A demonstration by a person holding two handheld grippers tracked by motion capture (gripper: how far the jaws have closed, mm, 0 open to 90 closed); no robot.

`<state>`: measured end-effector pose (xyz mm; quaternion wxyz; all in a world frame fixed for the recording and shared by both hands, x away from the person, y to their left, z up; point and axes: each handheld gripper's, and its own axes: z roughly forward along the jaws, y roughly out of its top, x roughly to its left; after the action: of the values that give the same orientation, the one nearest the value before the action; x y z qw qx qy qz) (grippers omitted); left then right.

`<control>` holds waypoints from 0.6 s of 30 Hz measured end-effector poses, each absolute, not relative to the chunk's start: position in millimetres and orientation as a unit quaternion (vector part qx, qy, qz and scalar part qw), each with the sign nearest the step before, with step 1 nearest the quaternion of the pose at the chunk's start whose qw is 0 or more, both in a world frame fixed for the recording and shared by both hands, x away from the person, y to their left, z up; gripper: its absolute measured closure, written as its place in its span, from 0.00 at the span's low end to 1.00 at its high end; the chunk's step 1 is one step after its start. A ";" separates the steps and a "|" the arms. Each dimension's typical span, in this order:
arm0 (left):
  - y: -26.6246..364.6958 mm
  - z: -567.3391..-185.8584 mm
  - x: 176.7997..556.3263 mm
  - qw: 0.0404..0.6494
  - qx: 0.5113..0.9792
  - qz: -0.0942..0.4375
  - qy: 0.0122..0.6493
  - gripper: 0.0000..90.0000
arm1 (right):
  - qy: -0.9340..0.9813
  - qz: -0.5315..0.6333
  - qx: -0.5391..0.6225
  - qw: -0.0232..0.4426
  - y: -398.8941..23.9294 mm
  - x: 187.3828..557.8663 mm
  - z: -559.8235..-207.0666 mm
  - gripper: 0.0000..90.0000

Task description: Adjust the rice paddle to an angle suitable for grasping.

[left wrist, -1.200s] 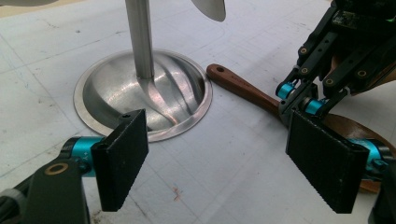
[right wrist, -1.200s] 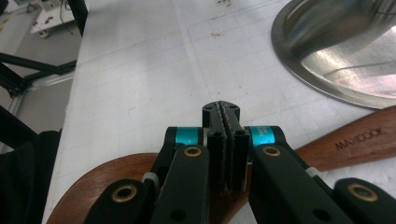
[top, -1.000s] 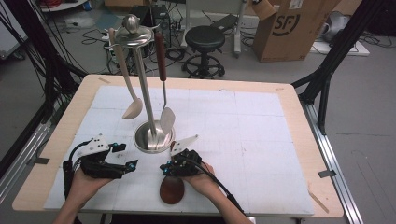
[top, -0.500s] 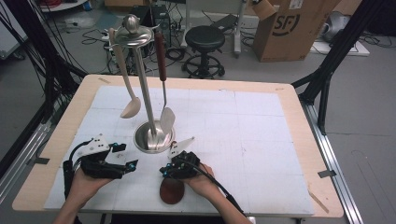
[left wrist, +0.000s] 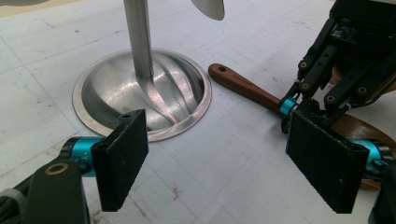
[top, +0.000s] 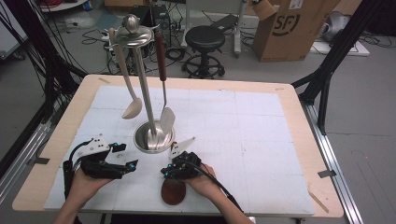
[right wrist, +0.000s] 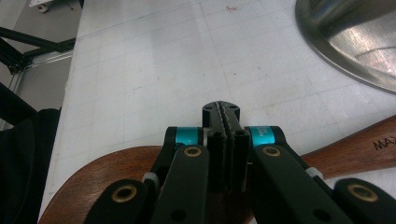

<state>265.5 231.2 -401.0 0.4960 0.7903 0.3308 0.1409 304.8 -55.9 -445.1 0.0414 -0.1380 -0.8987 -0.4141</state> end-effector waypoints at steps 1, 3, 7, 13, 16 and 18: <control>231.2 -401.0 265.6 0.496 0.791 0.141 0.330 0.24 | -0.899 -0.412 -0.141 0.041 -56.6 304.2 -444.6 0.99; 230.9 -401.2 265.6 0.496 0.790 0.140 0.330 0.24 | -0.899 -0.412 -0.140 0.044 -57.7 304.0 -444.7 0.99; 231.1 -401.0 265.5 0.496 0.791 0.141 0.330 0.24 | -0.899 -0.412 -0.140 0.043 -60.4 303.1 -444.7 0.99; 230.8 -401.2 265.7 0.496 0.791 0.141 0.330 0.24 | -0.899 -0.412 -0.141 0.046 -65.4 302.1 -444.8 0.99; 231.0 -401.1 265.7 0.496 0.791 0.141 0.330 0.24 | -0.900 -0.412 -0.136 0.045 -66.5 301.8 -444.7 0.99; 231.1 -401.1 265.7 0.496 0.791 0.141 0.330 0.24 | -0.900 -0.410 -0.140 0.046 -67.8 301.2 -444.2 0.99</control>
<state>265.7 231.1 -401.1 0.4958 0.7910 0.3297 0.1408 301.2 -67.8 -444.2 0.0459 -0.1398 -0.9002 -0.4100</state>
